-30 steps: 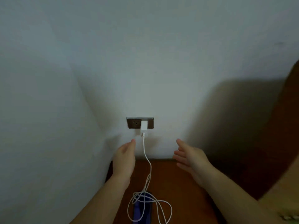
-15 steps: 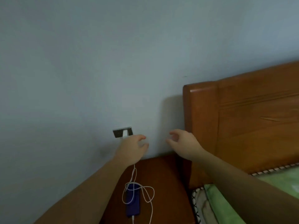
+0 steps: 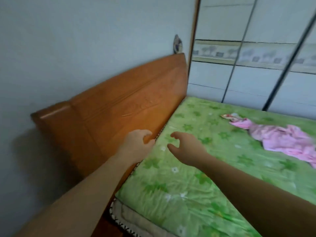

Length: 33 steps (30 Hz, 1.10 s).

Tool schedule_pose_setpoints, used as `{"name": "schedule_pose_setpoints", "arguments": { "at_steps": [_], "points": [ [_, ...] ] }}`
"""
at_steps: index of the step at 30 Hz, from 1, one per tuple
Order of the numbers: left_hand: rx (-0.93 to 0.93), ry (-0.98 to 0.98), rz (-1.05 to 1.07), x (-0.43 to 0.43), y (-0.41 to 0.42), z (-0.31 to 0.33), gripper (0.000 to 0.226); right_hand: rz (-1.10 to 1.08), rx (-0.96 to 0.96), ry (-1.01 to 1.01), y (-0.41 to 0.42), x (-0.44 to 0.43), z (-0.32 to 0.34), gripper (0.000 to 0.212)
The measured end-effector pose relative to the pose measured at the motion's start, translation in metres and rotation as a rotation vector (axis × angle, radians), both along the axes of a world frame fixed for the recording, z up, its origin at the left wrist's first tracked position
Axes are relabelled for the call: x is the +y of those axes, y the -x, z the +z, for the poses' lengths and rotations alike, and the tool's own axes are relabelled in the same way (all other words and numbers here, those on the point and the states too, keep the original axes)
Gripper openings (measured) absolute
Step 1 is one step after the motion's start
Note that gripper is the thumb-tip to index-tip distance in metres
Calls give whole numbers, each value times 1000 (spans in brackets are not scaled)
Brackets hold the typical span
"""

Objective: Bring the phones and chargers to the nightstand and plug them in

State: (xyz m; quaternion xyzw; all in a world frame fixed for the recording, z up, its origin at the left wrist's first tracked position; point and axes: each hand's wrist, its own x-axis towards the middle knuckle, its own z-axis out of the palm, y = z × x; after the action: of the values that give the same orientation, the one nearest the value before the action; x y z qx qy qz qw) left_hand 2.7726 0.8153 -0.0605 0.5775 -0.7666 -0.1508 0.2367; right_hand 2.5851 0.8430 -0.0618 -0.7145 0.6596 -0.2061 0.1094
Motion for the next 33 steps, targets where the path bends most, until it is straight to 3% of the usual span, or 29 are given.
{"name": "schedule_pose_setpoints", "arguments": {
  "at_steps": [8, 17, 26, 33],
  "points": [
    [14, 12, -463, 54, 247, 12, 41, -501, -71, 43, 222, 126, 14, 48],
    [26, -12, -872, 221, 511, 8, 39, -914, -106, 73, 435, 349, 5, 49],
    [19, -2, -1304, 405, 698, 15, 38, -1360, -74, 73, 552, 563, 5, 51],
    [6, -32, -1550, 495, 807, 3, 40, -1650, -67, 32, 611, 669, -5, 51]
  ]
}}
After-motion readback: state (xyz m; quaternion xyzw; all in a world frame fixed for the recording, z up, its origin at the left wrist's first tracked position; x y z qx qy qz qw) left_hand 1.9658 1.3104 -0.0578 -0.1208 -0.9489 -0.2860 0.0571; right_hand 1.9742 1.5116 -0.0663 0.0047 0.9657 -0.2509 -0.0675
